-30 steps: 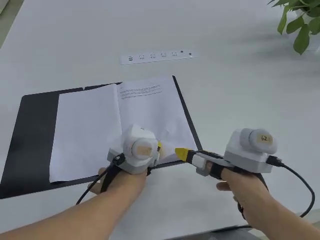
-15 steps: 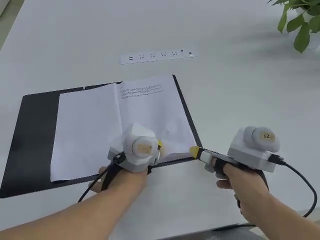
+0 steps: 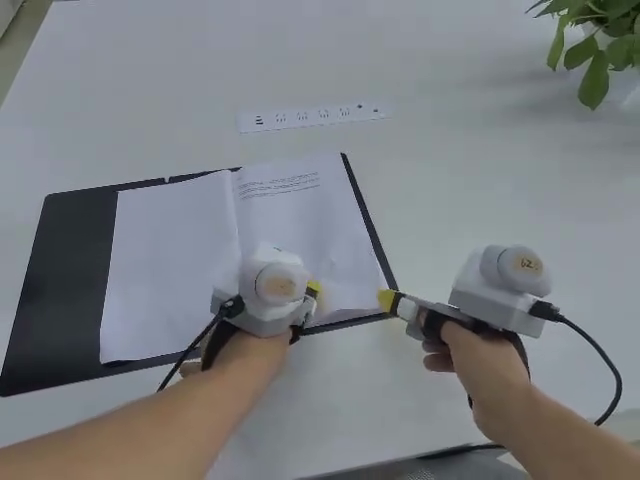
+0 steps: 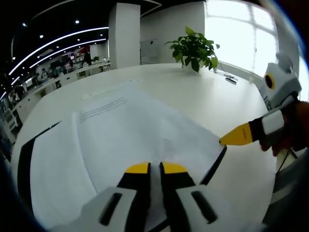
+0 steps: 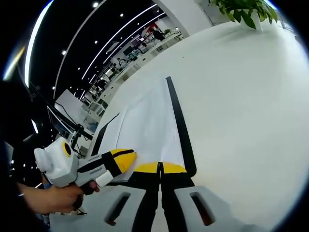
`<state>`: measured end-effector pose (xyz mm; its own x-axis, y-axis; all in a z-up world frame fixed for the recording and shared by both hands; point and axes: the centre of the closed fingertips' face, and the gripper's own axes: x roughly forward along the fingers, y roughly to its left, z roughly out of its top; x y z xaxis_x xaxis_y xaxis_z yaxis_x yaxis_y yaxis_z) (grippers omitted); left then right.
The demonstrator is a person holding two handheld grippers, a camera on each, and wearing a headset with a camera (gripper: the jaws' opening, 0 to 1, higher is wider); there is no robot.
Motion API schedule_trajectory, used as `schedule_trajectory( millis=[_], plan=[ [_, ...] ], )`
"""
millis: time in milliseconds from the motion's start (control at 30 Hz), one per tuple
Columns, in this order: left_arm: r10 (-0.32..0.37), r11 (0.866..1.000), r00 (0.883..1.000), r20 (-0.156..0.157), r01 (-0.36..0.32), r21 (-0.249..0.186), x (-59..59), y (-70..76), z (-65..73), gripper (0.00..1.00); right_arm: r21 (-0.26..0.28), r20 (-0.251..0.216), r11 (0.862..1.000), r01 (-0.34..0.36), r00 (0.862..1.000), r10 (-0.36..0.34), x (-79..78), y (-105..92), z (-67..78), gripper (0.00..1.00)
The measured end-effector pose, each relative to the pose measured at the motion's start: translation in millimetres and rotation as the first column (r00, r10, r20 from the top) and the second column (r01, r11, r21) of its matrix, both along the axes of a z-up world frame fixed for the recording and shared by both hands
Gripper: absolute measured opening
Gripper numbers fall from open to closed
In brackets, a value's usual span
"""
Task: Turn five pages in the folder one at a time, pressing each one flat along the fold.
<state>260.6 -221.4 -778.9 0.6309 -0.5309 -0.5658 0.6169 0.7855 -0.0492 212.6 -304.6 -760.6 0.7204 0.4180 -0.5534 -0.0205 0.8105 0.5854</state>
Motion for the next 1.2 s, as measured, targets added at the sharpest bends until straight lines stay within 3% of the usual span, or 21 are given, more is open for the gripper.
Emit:
schedule_trajectory(
  millis=[133,167,200,400,567,733,867,1200],
  plan=[
    [-0.002,1.0,1.0,-0.006,0.002,0.016,-6.3,13.0,4.6,0.12,0.003,0.025,1.0,-0.016,1.0,0.016,-0.8,6.9,13.8,0.0],
    [-0.003,1.0,1.0,-0.007,0.003,0.012,-7.9,16.7,7.1,0.13,0.011,0.031,1.0,-0.019,0.999,0.018,-0.3,8.4,16.7,0.0],
    [0.005,1.0,1.0,0.005,-0.005,-0.019,-8.3,20.0,14.3,0.14,0.013,0.041,1.0,-0.022,0.999,0.022,-1.2,11.4,22.5,0.0],
    [0.053,0.998,0.998,0.018,-0.052,-0.043,-13.3,54.3,33.3,0.19,0.04,0.113,0.997,-0.064,0.992,0.059,-3.6,33.5,56.2,0.0],
    [0.087,0.994,0.995,0.042,-0.084,-0.067,-20.6,84.2,51.0,0.21,0.074,0.167,0.992,-0.102,0.982,0.089,-5.8,59.4,85.1,0.0],
    [0.132,0.988,0.99,0.059,-0.126,-0.09,-29.7,117.2,64.8,0.21,0.111,0.212,0.981,-0.158,0.968,0.132,-11.8,99.2,112.5,0.0],
    [0.167,0.983,0.983,0.075,-0.16,-0.095,-36.9,145.1,73.7,0.2,0.126,0.227,0.97,-0.205,0.958,0.173,-14.9,132.1,122.6,0.0],
    [0.246,0.966,0.964,0.098,-0.236,-0.104,-53.6,208.1,86.7,0.21,0.143,0.234,0.94,-0.308,0.934,0.27,-12.5,202.3,126.5,0.0]
  ],
)
